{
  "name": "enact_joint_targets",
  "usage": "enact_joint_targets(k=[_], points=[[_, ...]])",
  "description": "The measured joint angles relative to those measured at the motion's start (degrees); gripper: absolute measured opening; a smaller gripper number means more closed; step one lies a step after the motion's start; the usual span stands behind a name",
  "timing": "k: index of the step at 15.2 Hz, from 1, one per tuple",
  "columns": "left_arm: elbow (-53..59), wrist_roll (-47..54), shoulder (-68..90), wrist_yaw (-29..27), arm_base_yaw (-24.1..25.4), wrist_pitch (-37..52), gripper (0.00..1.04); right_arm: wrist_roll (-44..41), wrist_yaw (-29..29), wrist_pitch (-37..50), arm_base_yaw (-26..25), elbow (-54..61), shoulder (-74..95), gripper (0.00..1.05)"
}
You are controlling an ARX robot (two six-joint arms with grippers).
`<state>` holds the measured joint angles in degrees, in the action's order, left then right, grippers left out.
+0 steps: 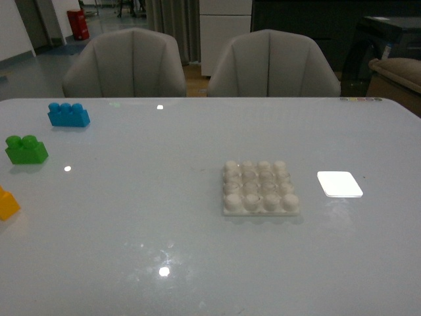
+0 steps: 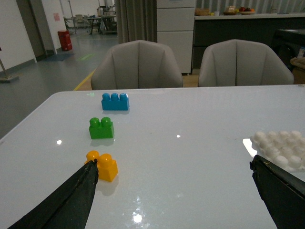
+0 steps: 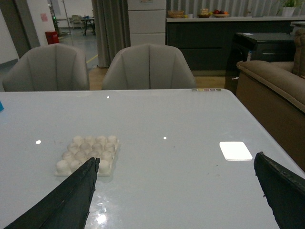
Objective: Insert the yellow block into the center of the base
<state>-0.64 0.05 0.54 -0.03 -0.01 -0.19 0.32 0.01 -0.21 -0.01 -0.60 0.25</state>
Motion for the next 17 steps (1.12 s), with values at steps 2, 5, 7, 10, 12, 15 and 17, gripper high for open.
enact_joint_targets(k=[2, 5, 7, 10, 12, 15, 17], points=[[0.00, 0.02, 0.00, 0.00, 0.00, 0.00, 0.98, 0.00, 0.00, 0.00, 0.00, 0.00, 0.00, 0.98], [0.00, 0.02, 0.00, 0.00, 0.00, 0.00, 0.98, 0.00, 0.00, 0.00, 0.00, 0.00, 0.00, 0.98], [0.00, 0.00, 0.00, 0.00, 0.00, 0.00, 0.98, 0.00, 0.00, 0.00, 0.00, 0.00, 0.00, 0.98], [0.00, 0.02, 0.00, 0.00, 0.00, 0.00, 0.98, 0.00, 0.00, 0.00, 0.00, 0.00, 0.00, 0.98], [0.00, 0.00, 0.00, 0.00, 0.00, 0.00, 0.98, 0.00, 0.00, 0.00, 0.00, 0.00, 0.00, 0.98], [0.00, 0.00, 0.00, 0.00, 0.00, 0.00, 0.98, 0.00, 0.00, 0.00, 0.00, 0.00, 0.00, 0.98], [0.00, 0.02, 0.00, 0.04, 0.00, 0.00, 0.98, 0.35, -4.76, 0.50, -3.56, -2.23, 8.17, 0.98]])
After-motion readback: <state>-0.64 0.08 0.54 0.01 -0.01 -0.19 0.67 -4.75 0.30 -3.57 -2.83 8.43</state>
